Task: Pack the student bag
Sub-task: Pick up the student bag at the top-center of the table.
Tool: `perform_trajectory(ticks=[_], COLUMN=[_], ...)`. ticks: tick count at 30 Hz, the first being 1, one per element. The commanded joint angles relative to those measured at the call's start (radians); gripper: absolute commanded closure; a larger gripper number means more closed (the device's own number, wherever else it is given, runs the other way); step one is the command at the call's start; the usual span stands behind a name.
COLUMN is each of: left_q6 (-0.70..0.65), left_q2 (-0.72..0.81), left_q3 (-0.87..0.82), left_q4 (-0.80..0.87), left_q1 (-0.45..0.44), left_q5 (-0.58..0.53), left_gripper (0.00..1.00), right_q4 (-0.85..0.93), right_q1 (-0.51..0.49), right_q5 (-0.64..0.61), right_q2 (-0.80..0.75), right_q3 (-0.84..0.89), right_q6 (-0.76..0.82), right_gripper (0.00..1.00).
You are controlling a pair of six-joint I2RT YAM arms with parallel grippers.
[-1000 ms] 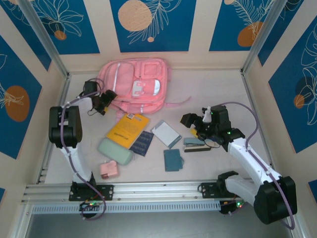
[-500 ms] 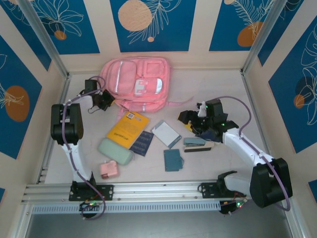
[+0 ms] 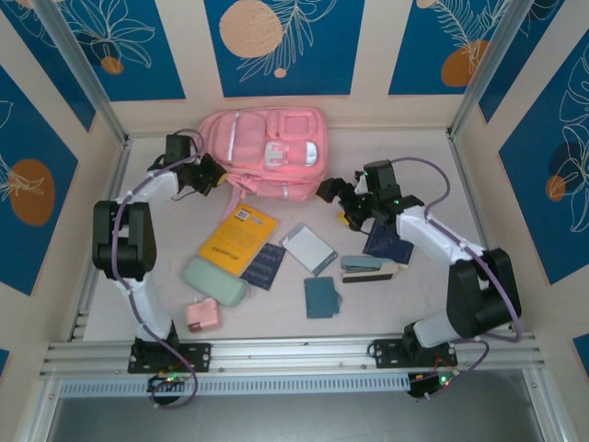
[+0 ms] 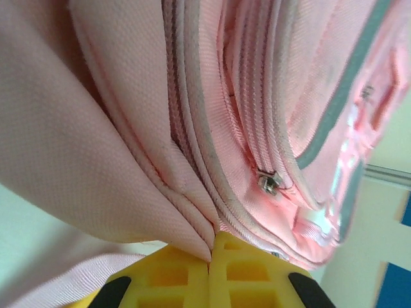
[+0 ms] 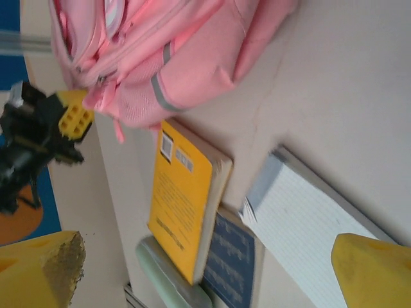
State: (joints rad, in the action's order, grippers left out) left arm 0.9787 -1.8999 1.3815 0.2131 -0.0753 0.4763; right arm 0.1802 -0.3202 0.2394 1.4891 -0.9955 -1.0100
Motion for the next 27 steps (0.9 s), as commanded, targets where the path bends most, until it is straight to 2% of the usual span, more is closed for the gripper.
perform_trajectory(ticks=[1,7,12,13,17,18,22,27], left_q6=[0.062,0.083,0.093,0.093,0.088,0.077,0.038,-0.033], left_q2=[0.101,0.186,0.214,0.215,0.23,0.236,0.259,0.303], left_q3=[-0.01,-0.048,-0.066,-0.07,-0.08,-0.077,-0.055,-0.033], left_q4=[-0.095,-0.073,-0.072,-0.071,-0.072,-0.063,-0.01,0.068], left_q1=[-0.033,-0.057,-0.081,-0.085,-0.11,-0.116,-0.155,-0.228], left_q5=[0.1,0.101,0.113,0.118,0.13,0.13,0.138,0.126], left_gripper=[1.0,1.0,1.0,1.0,1.0,1.0,1.0,1.0], right_q4=[-0.075,-0.162,-0.199,-0.203,-0.177,-0.151,-0.033,0.024], right_q1=[0.007,0.012,0.019,0.024,0.051,0.058,0.073,0.088], right_q5=[-0.003,0.021,0.01,0.004,-0.023,-0.035,-0.059,-0.11], right_q2=[0.114,0.343,0.435,0.439,0.401,0.383,0.312,0.154], right_q3=[-0.085,-0.223,-0.272,-0.276,-0.295,-0.304,-0.341,-0.274], right_q6=[-0.105,-0.255,-0.324,-0.328,-0.296,-0.275,-0.165,-0.068], right_gripper=[0.01,0.01,0.03,0.09,0.6,0.68,0.88,0.96])
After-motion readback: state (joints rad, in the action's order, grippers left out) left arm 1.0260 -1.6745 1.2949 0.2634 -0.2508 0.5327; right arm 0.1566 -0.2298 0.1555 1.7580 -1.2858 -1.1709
